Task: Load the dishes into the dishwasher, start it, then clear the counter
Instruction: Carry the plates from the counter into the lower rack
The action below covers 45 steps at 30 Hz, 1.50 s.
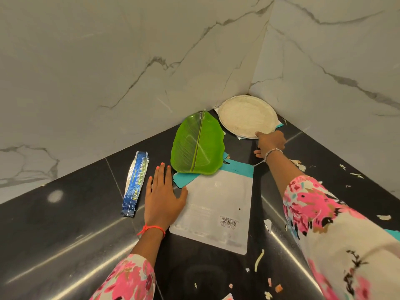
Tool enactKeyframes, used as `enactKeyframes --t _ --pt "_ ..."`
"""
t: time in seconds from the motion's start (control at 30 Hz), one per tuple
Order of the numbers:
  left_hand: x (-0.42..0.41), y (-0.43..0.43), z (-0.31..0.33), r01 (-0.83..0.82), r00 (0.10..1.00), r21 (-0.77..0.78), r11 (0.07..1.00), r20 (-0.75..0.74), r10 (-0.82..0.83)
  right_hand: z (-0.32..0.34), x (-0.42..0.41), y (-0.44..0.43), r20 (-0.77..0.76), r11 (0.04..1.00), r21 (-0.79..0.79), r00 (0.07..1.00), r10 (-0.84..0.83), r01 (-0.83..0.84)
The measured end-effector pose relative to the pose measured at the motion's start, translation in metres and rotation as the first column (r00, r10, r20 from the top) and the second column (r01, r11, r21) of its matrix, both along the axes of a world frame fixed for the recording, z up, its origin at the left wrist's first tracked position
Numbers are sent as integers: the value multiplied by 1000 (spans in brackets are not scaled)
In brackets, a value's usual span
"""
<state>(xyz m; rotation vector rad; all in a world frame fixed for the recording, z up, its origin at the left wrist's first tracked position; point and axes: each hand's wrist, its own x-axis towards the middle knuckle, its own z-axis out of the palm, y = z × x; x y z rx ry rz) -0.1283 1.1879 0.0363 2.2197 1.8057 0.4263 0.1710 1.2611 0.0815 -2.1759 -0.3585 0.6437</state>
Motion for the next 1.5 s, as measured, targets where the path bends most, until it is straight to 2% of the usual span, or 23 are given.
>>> enactKeyframes --t 0.3,0.43,0.5,0.67,0.83,1.07,1.17,1.27,1.4,1.5 --pt "0 1 -1 -1 1000 2 1000 7 1 -1 6 6 -188 992 63 977 -99 113" --pt "0 1 -2 -4 1000 10 1000 -4 4 3 -1 2 -261 955 153 942 -209 254" --pt "0 1 -2 -6 1000 16 1000 11 6 11 -4 -3 -357 920 212 902 -242 331" --pt "0 1 -5 -7 1000 21 1000 10 6 23 -11 -29 -595 860 320 790 -144 398" --pt "-1 3 -7 -1 1000 22 1000 17 1 25 -10 -62 -623 869 354 780 -56 345" --pt "-1 1 0 17 996 2 1000 89 -18 34 -32 -163 -708 781 412 704 -48 468" --pt "-10 -14 9 59 964 -79 995 263 -36 42 -50 -223 -707 767 427 705 -46 478" --pt "-27 -64 12 79 926 -115 990 376 -30 52 -68 -289 -724 750 418 686 -65 512" --pt "-60 -160 9 217 910 -85 973 378 -170 62 -102 -376 -739 742 384 664 -110 550" --pt "-84 -232 6 310 900 -48 949 336 -277 64 -136 -443 -742 746 411 668 -60 524"
